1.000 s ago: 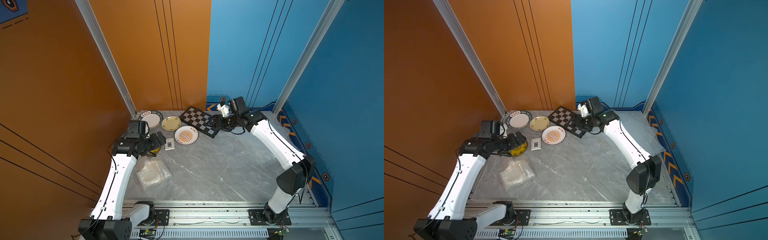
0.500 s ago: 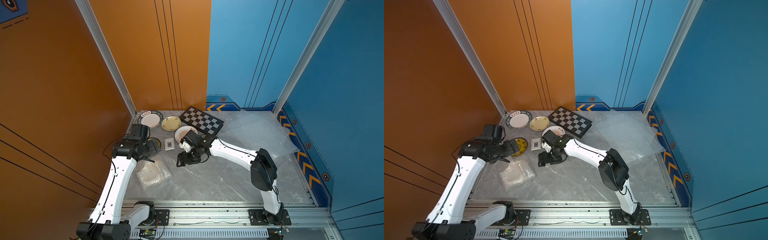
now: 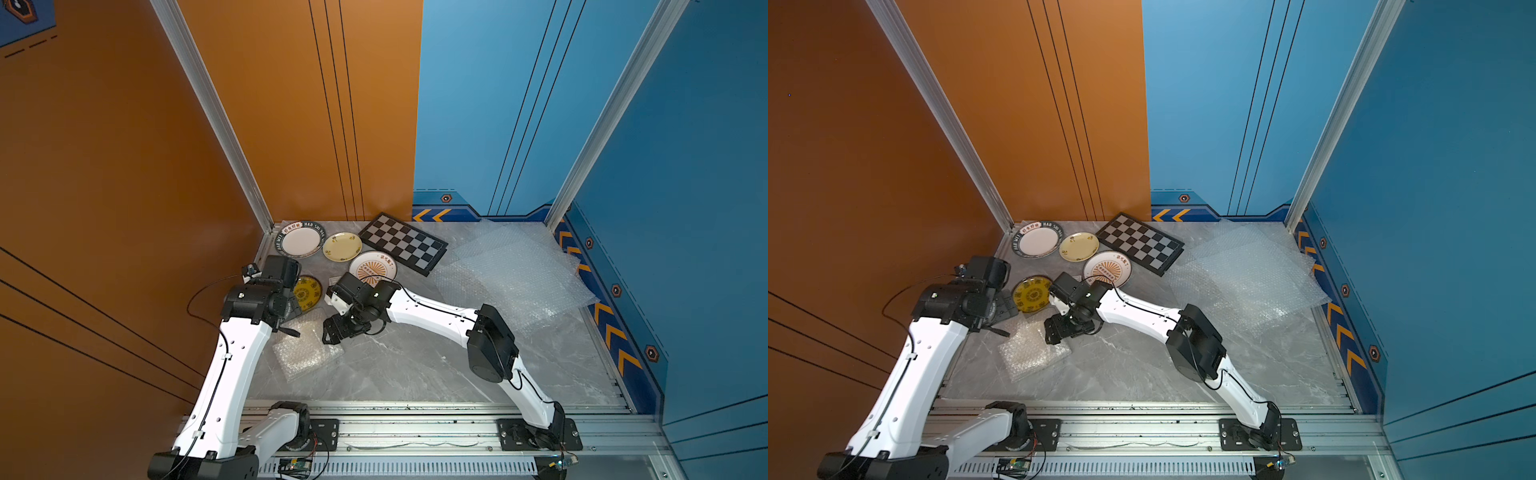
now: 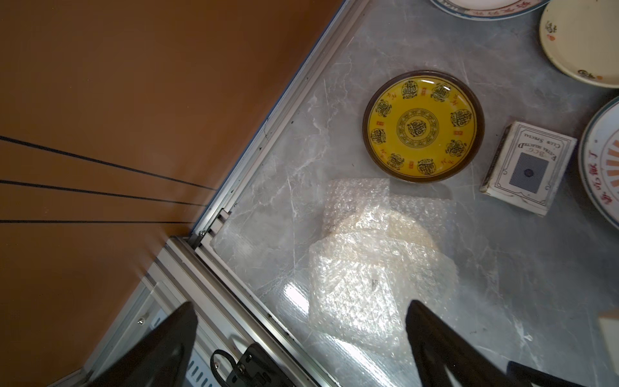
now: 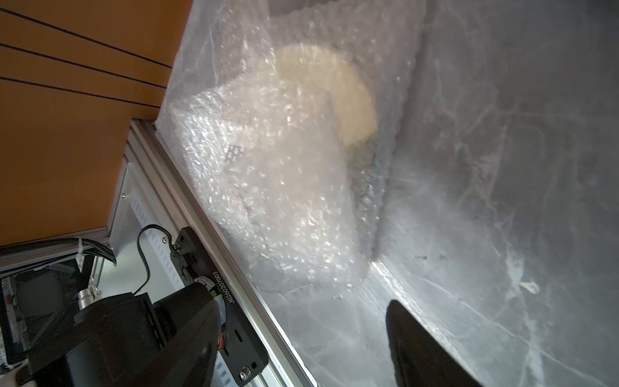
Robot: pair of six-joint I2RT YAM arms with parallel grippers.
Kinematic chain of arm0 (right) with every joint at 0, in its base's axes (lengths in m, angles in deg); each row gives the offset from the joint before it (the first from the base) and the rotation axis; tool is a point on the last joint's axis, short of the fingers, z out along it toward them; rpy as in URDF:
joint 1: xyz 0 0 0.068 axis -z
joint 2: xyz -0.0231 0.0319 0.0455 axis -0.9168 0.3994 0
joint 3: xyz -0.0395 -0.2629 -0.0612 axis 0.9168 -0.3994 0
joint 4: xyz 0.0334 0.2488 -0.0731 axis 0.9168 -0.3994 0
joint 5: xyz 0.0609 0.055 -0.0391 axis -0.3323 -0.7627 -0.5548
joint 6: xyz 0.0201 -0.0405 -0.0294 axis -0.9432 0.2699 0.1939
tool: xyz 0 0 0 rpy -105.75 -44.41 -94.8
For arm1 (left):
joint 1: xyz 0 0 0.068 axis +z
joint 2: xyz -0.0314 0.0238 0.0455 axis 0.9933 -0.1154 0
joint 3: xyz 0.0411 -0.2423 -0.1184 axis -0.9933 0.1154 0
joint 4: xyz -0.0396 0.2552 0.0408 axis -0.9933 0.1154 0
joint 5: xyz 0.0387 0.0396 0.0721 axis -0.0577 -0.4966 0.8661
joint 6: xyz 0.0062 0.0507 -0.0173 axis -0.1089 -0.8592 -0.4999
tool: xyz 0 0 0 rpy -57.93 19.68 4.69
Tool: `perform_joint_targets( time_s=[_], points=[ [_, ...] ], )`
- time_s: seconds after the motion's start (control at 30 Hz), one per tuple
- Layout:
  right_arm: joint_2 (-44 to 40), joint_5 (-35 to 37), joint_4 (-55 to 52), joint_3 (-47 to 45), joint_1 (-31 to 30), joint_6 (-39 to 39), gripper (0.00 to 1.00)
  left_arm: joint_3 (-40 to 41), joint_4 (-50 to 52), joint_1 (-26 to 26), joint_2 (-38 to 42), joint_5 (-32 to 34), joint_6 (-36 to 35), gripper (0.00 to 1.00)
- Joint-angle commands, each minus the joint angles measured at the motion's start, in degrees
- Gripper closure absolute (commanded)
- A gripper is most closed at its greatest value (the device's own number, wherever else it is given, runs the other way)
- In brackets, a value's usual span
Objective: Unpack dinner plates from bubble wrap
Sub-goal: Move the bubble wrap to the center of the board.
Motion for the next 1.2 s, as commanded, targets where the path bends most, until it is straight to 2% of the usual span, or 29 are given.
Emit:
perform_joint_targets(
  time_s=[0.0,0.13,0.4,0.63,0.77,0.87,1.0,1.17],
  points=[
    [2.6,-3.0,0.0,3.8,-1.1,2.7,0.21,0.3,2.5,-0.7,0.2,3.8,0.7,0.02],
    [5.1,-3.1,-0.3,6.7,-2.1,2.4,0.2,0.2,2.8,-0.9,0.2,4.1,1.0,0.02],
    [9.2,3.0,-0.6,9.6,-1.6,-0.8,0.21,-0.1,5.4,-1.8,0.4,6.1,2.3,0.02],
    [11.9,6.4,-1.2,12.0,-1.2,-3.4,0.28,0.0,5.5,-2.9,0.8,6.2,1.6,0.02],
    [11.4,8.2,-1.9,11.9,-0.9,-3.8,0.48,-0.2,5.4,-3.5,1.0,6.4,0.9,0.02],
    [10.8,8.8,-2.0,11.8,-0.8,-3.6,0.72,-0.2,5.4,-3.9,1.1,6.8,0.8,0.02],
    [10.4,8.6,-1.9,12.1,-0.7,-3.3,0.98,-0.2,5.0,-4.1,1.1,6.9,0.5,0.02],
    [8.6,9.2,-2.1,11.0,-0.4,-2.9,1.0,-0.6,4.0,-4.6,0.5,6.0,-0.3,0.02]
  ],
)
